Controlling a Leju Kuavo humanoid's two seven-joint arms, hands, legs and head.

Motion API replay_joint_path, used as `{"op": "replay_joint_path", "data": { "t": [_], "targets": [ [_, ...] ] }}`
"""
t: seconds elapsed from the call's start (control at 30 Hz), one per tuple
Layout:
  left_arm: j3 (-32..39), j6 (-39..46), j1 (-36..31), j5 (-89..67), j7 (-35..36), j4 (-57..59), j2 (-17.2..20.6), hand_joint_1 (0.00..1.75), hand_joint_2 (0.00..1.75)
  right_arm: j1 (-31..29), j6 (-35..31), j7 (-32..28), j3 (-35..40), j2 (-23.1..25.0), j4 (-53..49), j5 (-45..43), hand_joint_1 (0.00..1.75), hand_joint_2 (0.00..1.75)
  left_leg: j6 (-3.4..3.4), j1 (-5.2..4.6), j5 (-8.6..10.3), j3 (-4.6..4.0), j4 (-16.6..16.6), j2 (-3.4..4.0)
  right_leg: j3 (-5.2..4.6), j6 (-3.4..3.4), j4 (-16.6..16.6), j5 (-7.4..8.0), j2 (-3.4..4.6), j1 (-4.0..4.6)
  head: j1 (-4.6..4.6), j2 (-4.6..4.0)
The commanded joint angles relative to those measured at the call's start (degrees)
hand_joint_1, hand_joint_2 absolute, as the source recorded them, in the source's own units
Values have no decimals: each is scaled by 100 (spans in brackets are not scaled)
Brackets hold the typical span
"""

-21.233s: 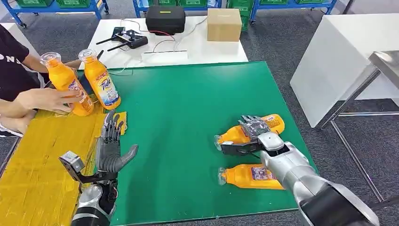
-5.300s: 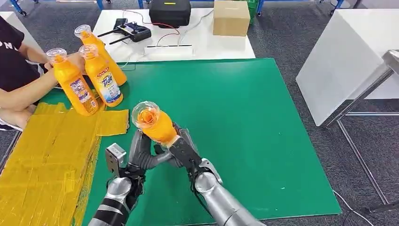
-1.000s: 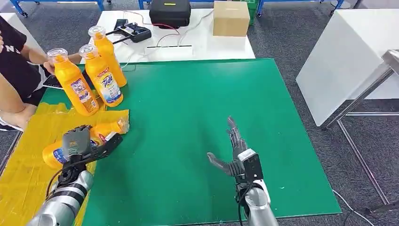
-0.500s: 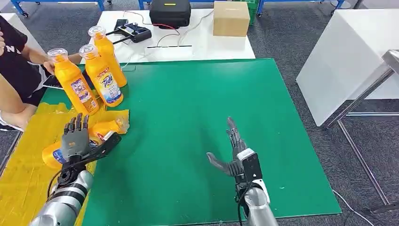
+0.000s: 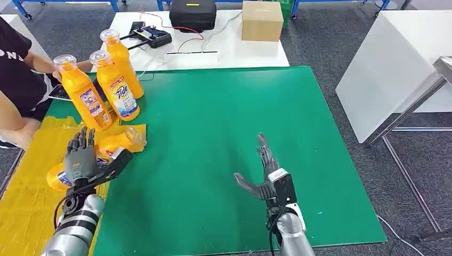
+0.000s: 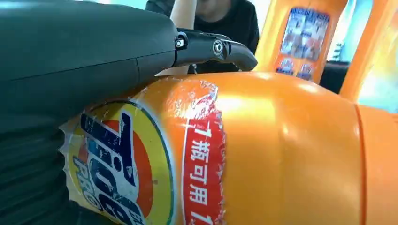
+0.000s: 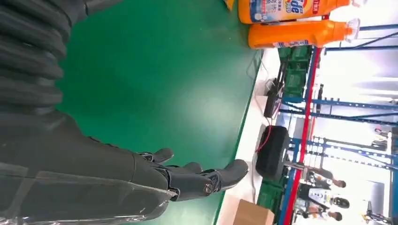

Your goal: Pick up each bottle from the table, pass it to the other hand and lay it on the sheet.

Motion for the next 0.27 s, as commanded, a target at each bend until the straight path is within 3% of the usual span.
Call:
{"op": "replay_joint_path", "data": {
  "t": [0.03,0.27],
  "targets": [
    [648,-50,100,74,-330,-681,-475,0,175,-78,-29,28,116,-150,210,5,0,175,-4,5,-2,-1,1,-3,4,-1,-4,-1,-7,5,0,0],
    [648,-50,100,74,-330,-681,-475,0,175,-78,-29,28,116,-150,210,5,0,175,-8,4,-1,0,0,-6,4,-4,-4,-2,-11,4,0,0]
  ]
}}
